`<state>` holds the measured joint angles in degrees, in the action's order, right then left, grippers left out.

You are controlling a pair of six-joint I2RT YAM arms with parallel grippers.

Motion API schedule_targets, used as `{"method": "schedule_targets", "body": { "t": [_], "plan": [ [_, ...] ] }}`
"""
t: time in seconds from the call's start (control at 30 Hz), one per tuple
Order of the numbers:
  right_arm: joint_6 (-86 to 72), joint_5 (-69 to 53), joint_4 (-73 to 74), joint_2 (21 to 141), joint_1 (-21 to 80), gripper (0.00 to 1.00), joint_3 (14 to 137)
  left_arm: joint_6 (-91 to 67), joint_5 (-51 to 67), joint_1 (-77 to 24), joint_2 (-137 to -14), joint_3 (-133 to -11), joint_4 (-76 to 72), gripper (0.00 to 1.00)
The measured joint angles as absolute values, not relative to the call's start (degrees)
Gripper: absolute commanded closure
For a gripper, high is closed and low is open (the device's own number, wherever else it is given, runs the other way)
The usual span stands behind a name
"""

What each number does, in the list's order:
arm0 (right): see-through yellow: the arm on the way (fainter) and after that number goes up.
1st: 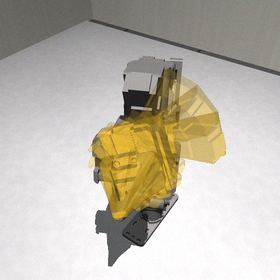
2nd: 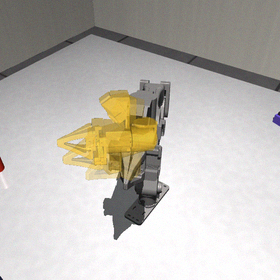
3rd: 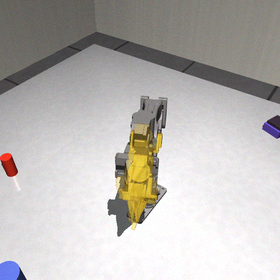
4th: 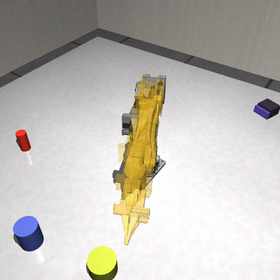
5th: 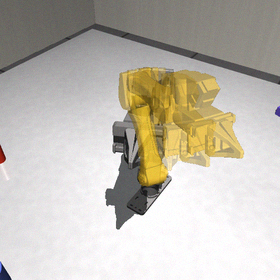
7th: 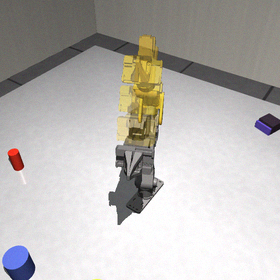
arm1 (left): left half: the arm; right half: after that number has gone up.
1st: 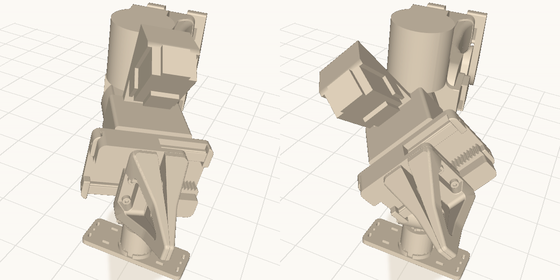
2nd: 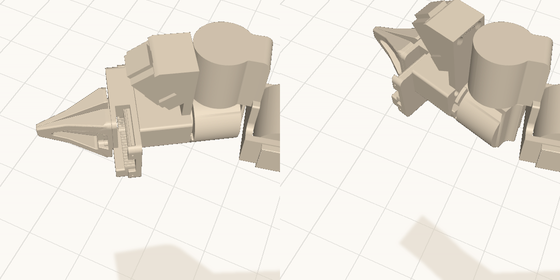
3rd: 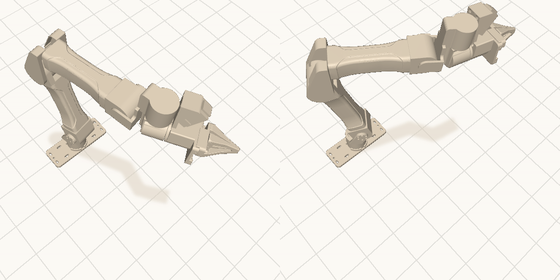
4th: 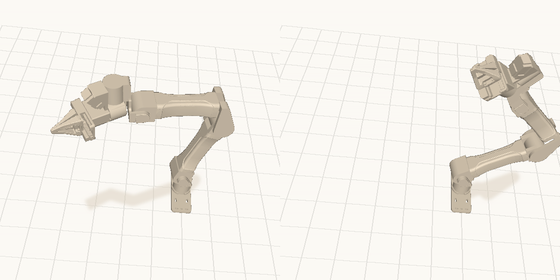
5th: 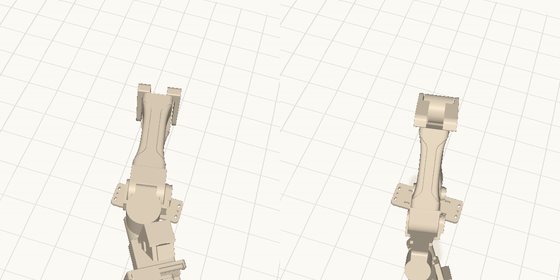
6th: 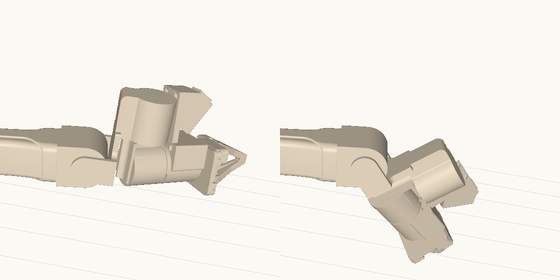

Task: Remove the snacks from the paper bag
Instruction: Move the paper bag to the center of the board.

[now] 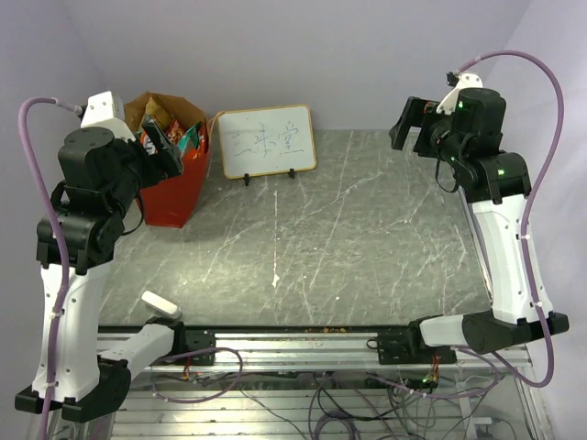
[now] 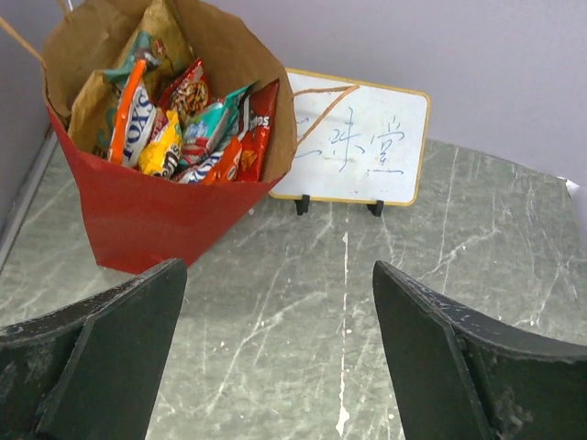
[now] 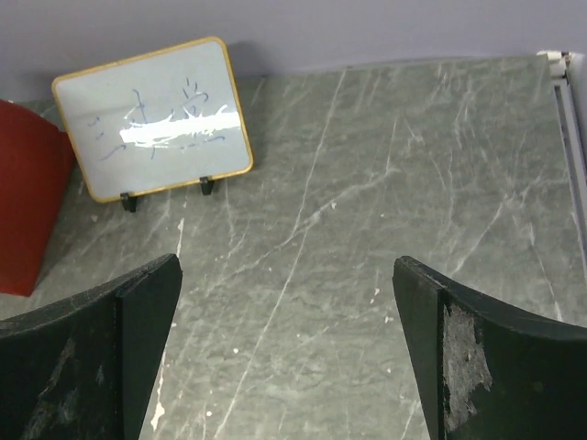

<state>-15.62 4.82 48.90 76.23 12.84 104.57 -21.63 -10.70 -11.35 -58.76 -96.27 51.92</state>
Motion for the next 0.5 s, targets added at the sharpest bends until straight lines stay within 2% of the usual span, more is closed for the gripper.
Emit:
{"method": "schedule_targets", "body": {
  "t": [0.27, 0.5],
  "plan": [
    [-16.71, 4.27, 54.89, 77.95, 12.88, 0.00, 107.68, -26.89, -11.88, -11.84, -60.53, -96.84, 55.96, 0.07],
    [-16.78, 0.93, 54.78, 77.21, 12.95, 0.00, 105.65, -30.57, -12.71, -11.97, -63.48, -97.03, 58.98, 0.07]
  ]
}}
